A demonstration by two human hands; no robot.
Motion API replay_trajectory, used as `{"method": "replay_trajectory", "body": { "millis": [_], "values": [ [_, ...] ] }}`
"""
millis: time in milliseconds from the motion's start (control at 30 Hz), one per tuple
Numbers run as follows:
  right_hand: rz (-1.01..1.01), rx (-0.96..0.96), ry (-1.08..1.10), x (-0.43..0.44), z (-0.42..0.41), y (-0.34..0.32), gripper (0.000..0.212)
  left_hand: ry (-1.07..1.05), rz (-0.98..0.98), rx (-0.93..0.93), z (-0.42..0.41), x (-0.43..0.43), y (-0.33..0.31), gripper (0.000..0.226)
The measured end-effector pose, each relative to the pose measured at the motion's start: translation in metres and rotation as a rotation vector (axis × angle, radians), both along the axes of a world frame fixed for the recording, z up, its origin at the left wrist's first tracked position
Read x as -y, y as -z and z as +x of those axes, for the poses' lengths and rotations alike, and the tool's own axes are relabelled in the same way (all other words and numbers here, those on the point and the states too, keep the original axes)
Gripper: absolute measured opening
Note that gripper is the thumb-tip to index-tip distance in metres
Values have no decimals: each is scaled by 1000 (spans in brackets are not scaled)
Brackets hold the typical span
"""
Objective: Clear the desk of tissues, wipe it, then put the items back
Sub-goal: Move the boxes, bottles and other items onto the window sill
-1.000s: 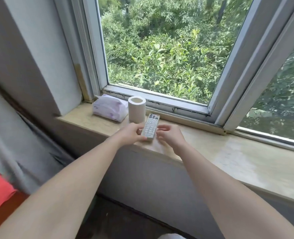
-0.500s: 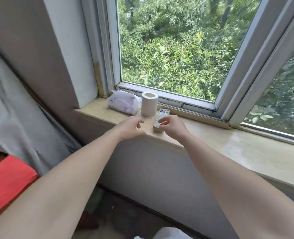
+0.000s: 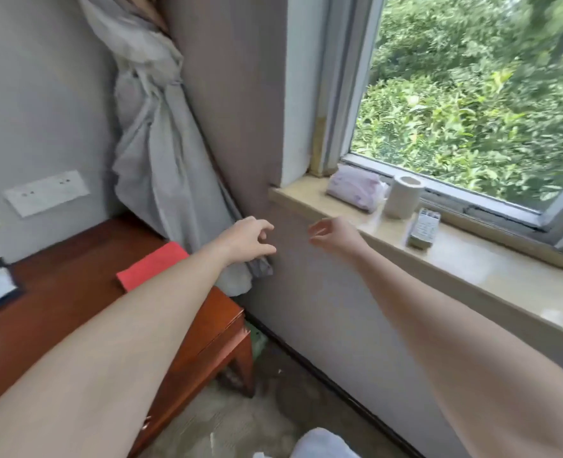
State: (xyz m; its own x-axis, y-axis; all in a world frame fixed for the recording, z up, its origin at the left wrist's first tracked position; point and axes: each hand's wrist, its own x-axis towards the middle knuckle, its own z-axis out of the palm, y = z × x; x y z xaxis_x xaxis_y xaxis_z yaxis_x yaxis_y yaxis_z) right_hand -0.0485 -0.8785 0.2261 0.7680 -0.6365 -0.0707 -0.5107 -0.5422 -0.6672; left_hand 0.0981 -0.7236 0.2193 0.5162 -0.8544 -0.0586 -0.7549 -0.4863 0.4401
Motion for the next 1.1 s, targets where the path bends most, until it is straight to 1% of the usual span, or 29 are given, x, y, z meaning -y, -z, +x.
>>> {"method": "replay_trajectory", "body": {
  "millis": [167,333,600,733,833,1100],
  "values": [
    [-10,-4,-165,-81,67,4,27,-189,2,-25,42,-104,5,55],
    [45,-50,-364,-163,138,13,27,-429,21,-70,75,-209,15,57],
    [-32,-128,-693,-269,234,32,24,-815,-8,-180,114,-346,38,55],
    [-66,-189,-795,-304,288,47,27,-959,-28,-249,149,-388,58,58],
    [-28,-252,-834,-324,337,64,27,-1030,-43,-293,186,-406,71,61],
    [120,-390,-832,-366,466,116,37,-1085,-10,-367,299,-417,118,66]
  ]
}}
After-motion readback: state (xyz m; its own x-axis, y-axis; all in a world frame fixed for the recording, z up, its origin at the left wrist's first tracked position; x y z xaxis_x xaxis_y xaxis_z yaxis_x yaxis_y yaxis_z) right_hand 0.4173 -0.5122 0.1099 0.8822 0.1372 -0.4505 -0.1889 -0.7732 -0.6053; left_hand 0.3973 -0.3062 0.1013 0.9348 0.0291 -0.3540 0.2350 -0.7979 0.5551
